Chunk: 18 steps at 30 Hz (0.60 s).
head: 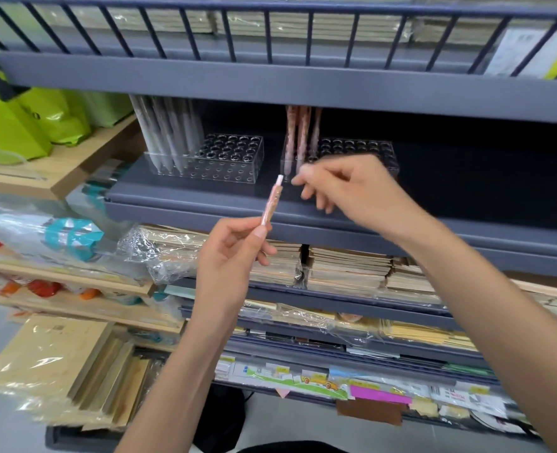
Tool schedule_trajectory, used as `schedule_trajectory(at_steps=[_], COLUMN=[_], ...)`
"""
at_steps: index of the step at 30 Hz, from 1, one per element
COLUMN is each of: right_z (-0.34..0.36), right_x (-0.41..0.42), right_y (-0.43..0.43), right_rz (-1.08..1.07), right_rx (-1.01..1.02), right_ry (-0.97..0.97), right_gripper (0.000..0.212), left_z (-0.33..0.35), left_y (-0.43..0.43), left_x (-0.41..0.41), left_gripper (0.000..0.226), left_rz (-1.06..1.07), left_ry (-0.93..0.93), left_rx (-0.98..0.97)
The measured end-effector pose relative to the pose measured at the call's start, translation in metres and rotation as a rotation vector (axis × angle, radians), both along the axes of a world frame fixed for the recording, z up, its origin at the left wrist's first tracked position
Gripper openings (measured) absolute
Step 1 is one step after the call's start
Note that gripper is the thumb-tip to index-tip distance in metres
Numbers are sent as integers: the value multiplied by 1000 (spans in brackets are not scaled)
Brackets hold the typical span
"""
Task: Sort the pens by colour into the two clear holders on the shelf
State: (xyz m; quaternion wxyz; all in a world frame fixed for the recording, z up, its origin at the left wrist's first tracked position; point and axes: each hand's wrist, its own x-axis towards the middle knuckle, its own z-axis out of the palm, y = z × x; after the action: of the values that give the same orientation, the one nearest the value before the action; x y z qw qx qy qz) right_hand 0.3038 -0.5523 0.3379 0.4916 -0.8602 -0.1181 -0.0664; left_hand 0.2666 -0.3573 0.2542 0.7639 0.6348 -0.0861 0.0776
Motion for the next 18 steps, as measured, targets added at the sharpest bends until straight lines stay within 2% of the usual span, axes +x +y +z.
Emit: schedule_trajectory(at_steps=[3,11,13,18], right_z=[-4,-1,-2,4], right_x=[-16,-17,-14,5], right_y=[8,0,-1,-20], right_rz=[59,6,-43,-270], right_rx=[-32,249,313,525], right_ry=[-28,11,0,-150], right_gripper=[14,10,7,10], left_z=[7,24,26,11], left_y=[-9,-19,-18,-3], left_x=[6,19,25,50], left_gripper=[8,14,16,33], left_rz=[-21,-60,-30,80], left_ry=[-61,-228,-315,-594], left_rx=[49,240,383,971])
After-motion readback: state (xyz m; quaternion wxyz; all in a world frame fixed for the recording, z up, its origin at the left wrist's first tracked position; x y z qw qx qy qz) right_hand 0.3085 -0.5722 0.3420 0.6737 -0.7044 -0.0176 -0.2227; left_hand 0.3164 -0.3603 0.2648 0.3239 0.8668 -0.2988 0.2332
